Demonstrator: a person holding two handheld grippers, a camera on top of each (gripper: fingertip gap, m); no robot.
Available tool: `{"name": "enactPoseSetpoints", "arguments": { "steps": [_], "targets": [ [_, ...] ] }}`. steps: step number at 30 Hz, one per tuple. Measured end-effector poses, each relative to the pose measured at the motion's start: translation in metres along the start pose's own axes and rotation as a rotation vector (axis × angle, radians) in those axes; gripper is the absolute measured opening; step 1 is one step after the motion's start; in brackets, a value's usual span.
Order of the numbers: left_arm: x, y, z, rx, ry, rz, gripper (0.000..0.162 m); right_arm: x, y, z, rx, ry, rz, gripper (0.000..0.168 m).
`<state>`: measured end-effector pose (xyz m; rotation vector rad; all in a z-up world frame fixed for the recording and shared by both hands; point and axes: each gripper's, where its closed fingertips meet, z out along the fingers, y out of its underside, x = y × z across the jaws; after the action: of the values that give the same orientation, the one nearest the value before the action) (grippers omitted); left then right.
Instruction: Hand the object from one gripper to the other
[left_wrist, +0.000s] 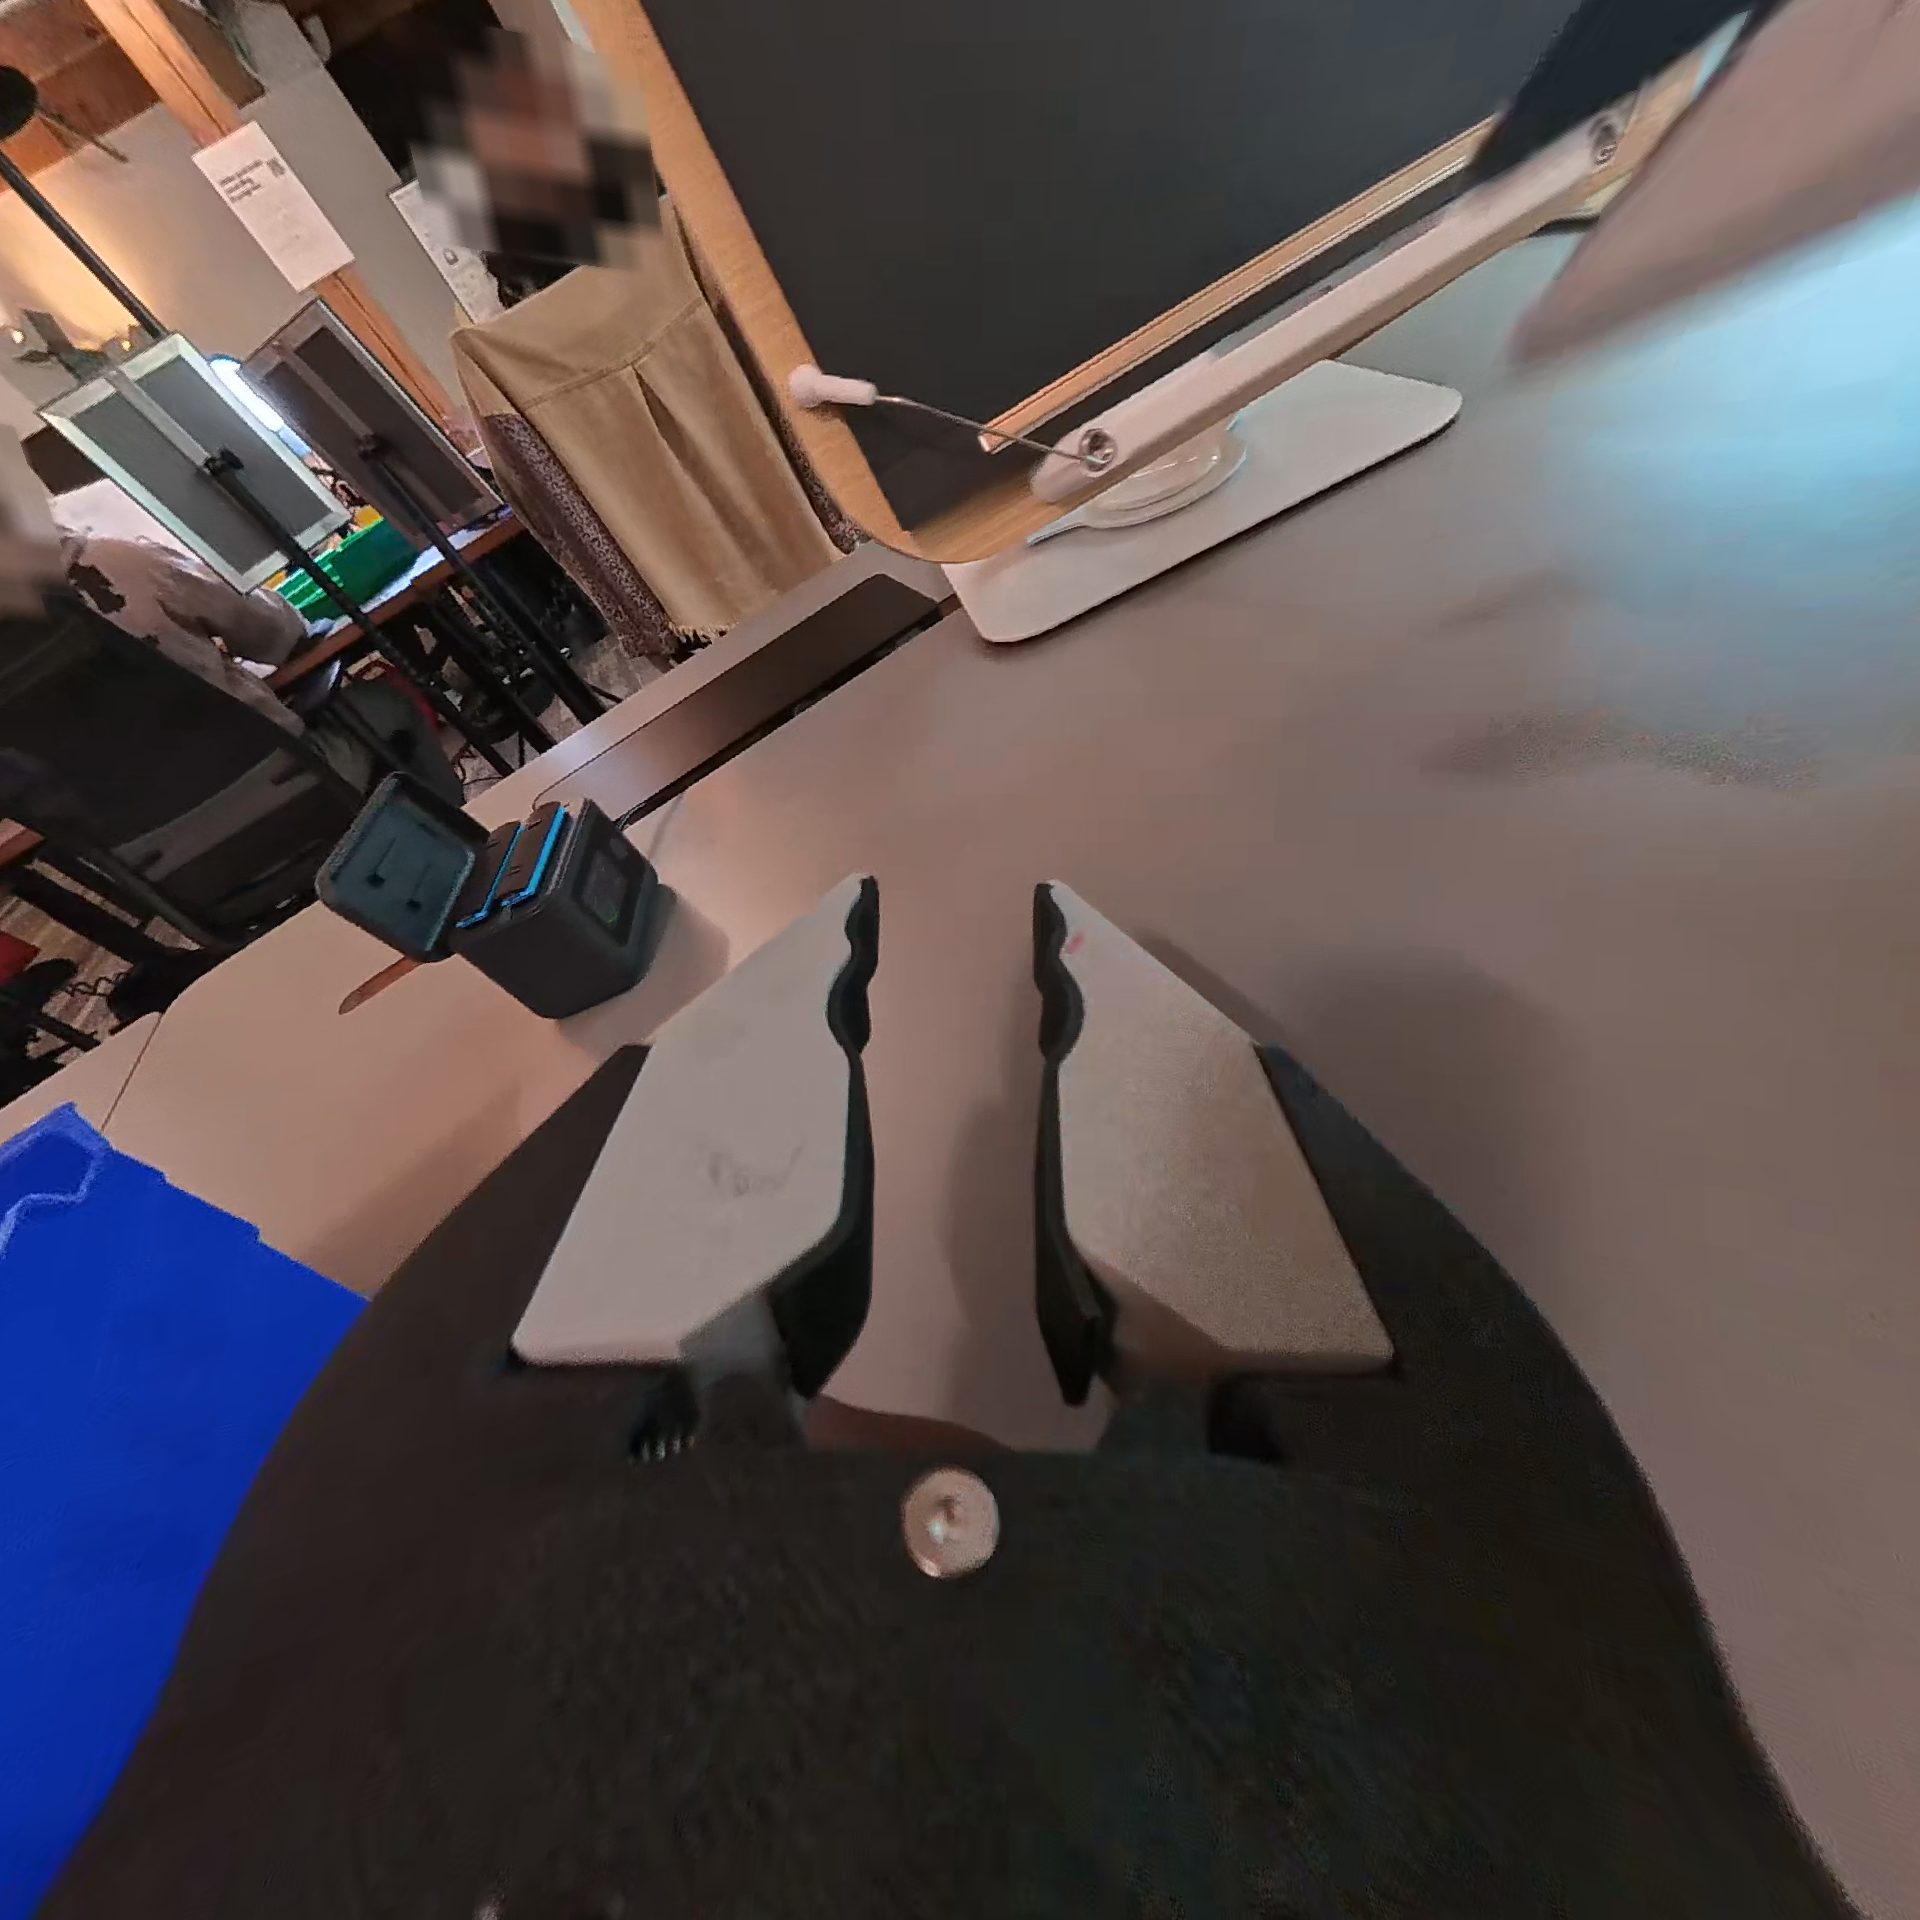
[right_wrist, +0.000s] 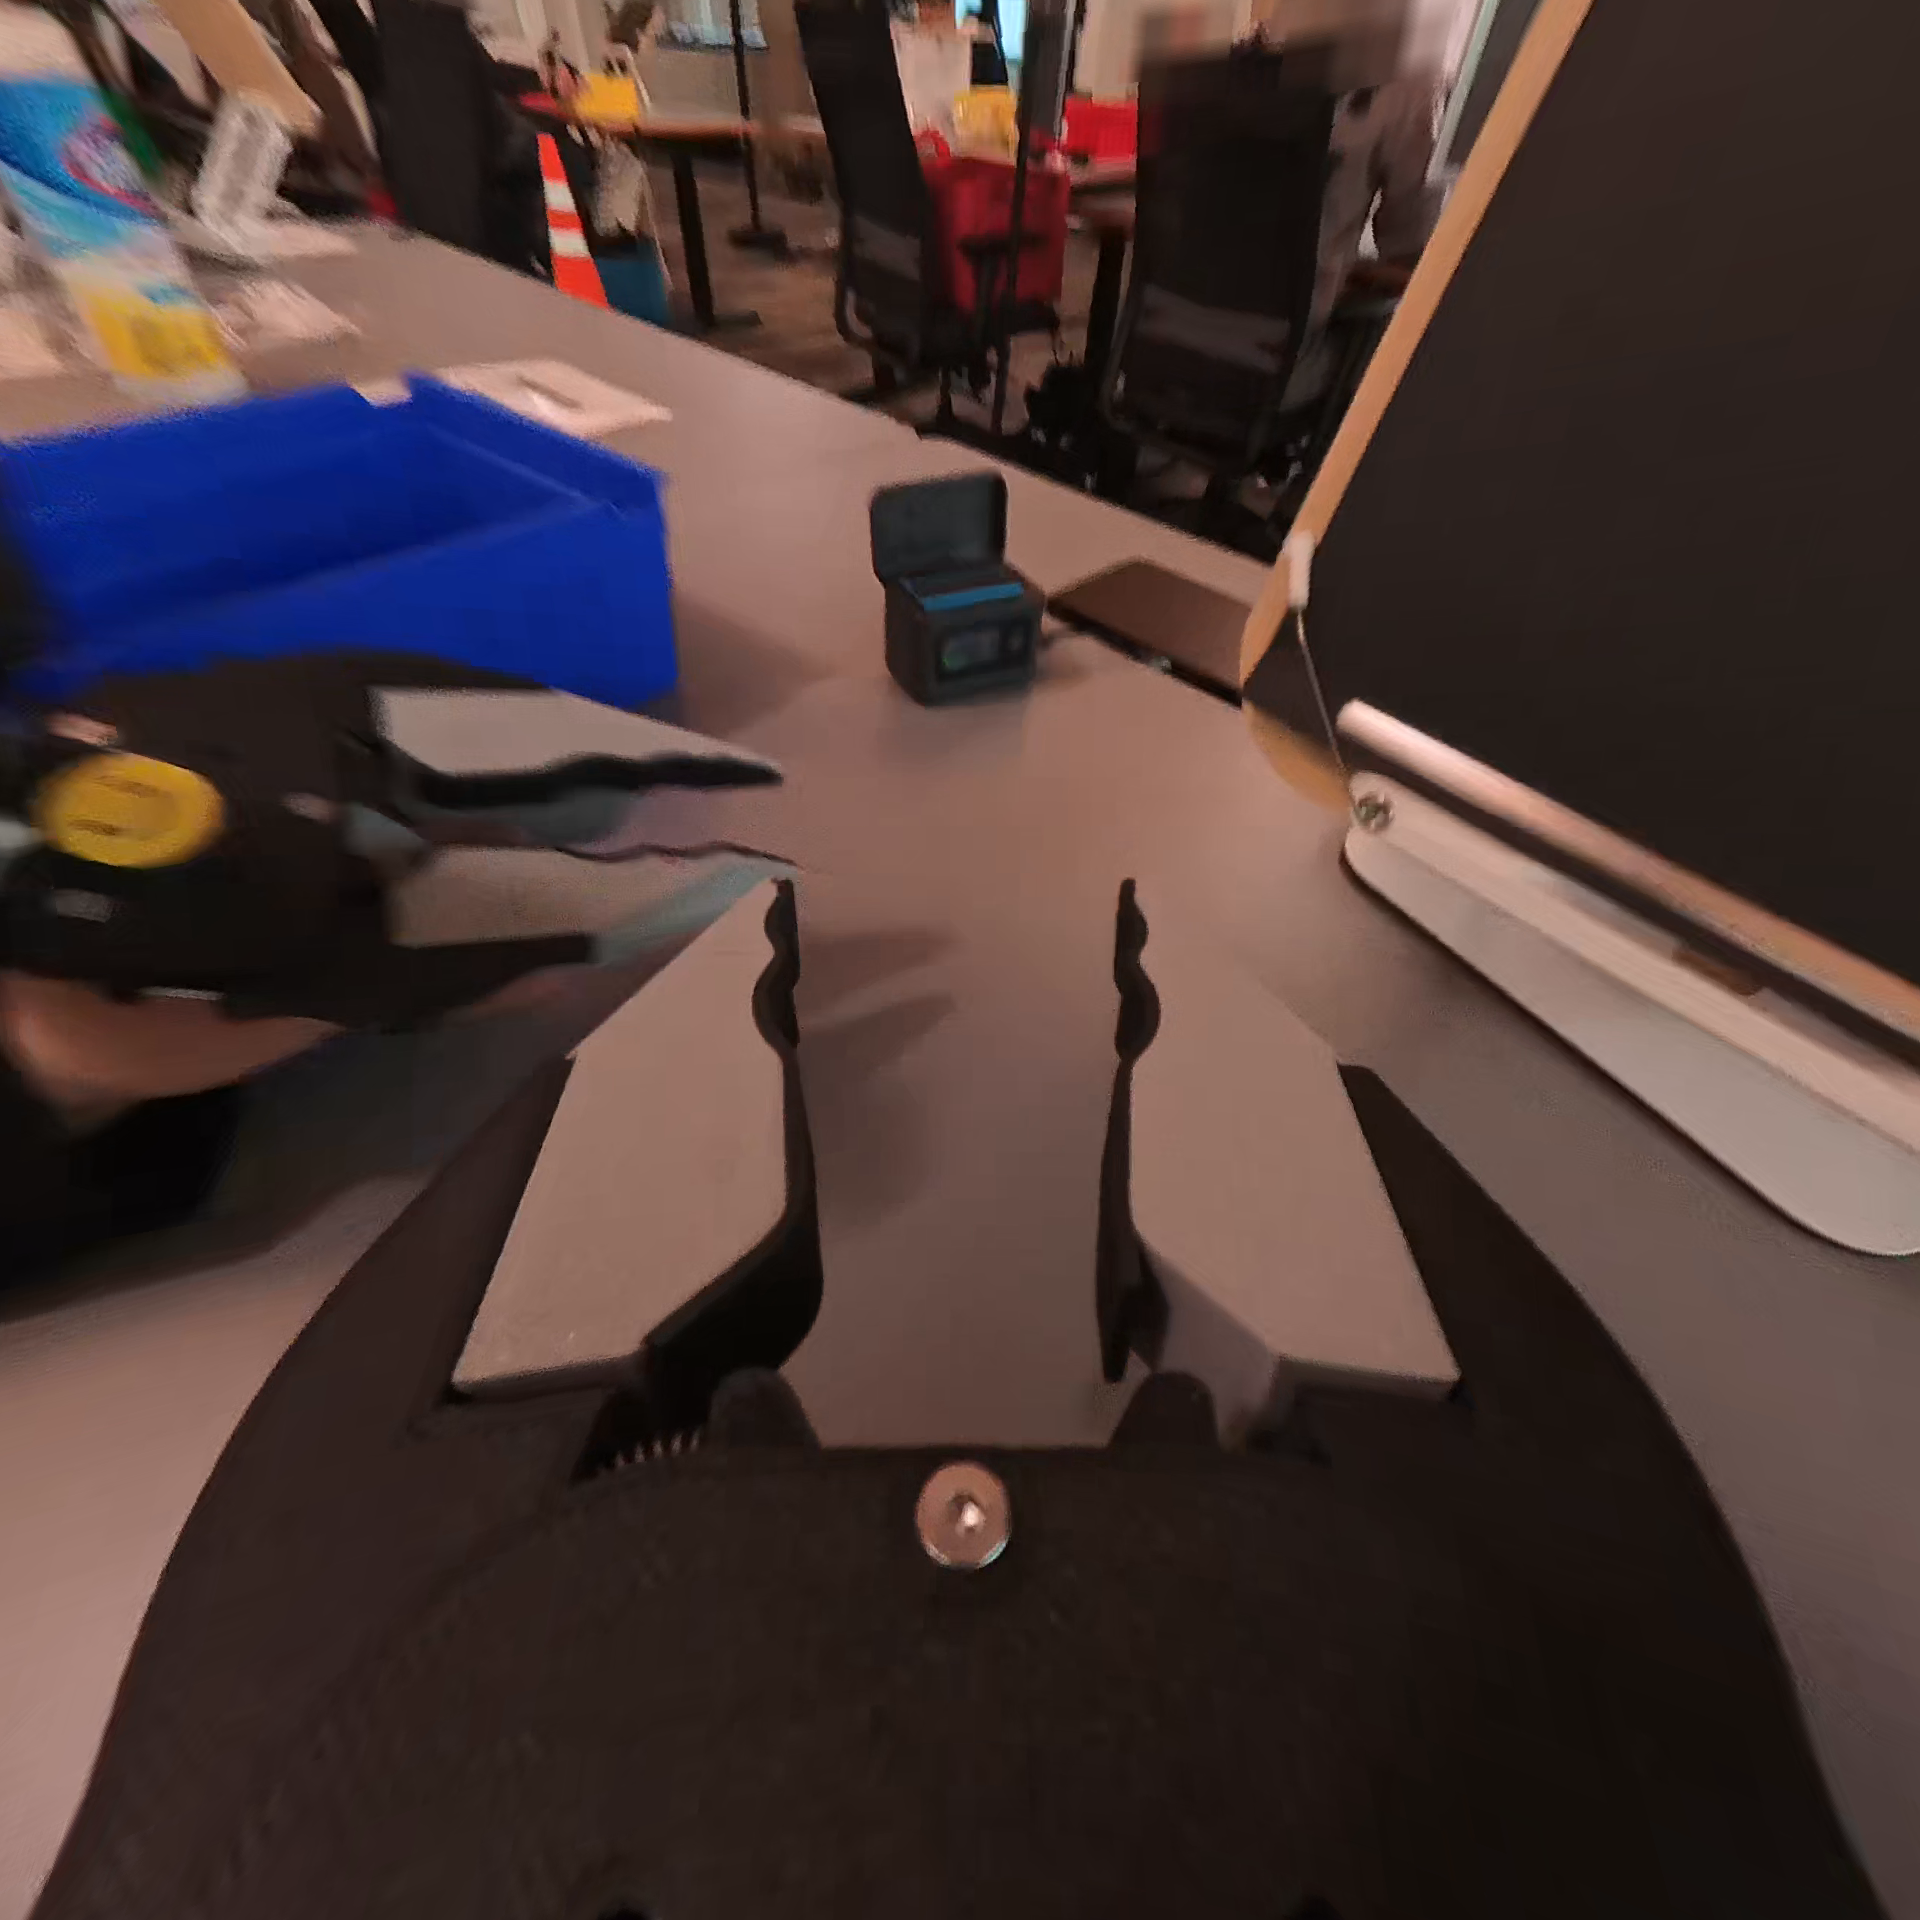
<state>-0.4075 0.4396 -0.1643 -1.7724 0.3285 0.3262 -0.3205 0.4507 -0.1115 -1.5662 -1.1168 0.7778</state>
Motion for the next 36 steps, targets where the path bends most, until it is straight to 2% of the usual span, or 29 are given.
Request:
{"name": "enactPoseSetpoints", "arguments": {
  "steps": [4, 6, 7, 11, 16, 20, 28, 32, 35, 36],
  "targets": [
    [-0.007, 0.002, 0.001, -0.004, -0.016, -0.012, 0.028, 0.019, 0.045, 0.046, -0.047, 0.048, -0.035, 0.066],
    [-0.009, 0.003, 0.001, -0.006, -0.018, -0.017, 0.028, 0.001, 0.058, 0.055, -0.104, -0.055, -0.039, 0.076],
    [-0.01, 0.004, 0.002, -0.008, -0.021, -0.021, 0.028, -0.007, 0.061, 0.056, -0.12, -0.082, -0.064, 0.076],
    [-0.014, 0.005, 0.003, -0.012, -0.024, -0.044, 0.028, -0.011, 0.054, 0.053, -0.063, -0.058, -0.139, 0.074],
    [-0.014, 0.008, 0.005, -0.026, -0.021, -0.044, 0.032, -0.006, 0.053, 0.051, -0.049, -0.083, -0.057, 0.07],
    [-0.017, 0.007, 0.003, -0.015, -0.03, -0.06, 0.038, -0.001, 0.056, 0.054, -0.075, -0.087, -0.003, 0.082],
    [-0.031, -0.001, -0.014, 0.071, -0.093, -0.15, 0.045, 0.002, 0.061, 0.052, -0.1, -0.075, 0.041, 0.09],
    [-0.031, -0.002, -0.016, 0.088, -0.093, -0.154, 0.037, 0.001, 0.061, 0.052, -0.104, -0.063, 0.01, 0.09],
    [-0.032, 0.001, -0.013, 0.06, -0.091, -0.163, 0.049, 0.0, 0.064, 0.054, -0.13, -0.068, 0.011, 0.089],
    [-0.031, 0.002, -0.013, 0.053, -0.084, -0.168, 0.044, 0.0, 0.065, 0.055, -0.138, -0.071, 0.014, 0.089]
  ]
}}
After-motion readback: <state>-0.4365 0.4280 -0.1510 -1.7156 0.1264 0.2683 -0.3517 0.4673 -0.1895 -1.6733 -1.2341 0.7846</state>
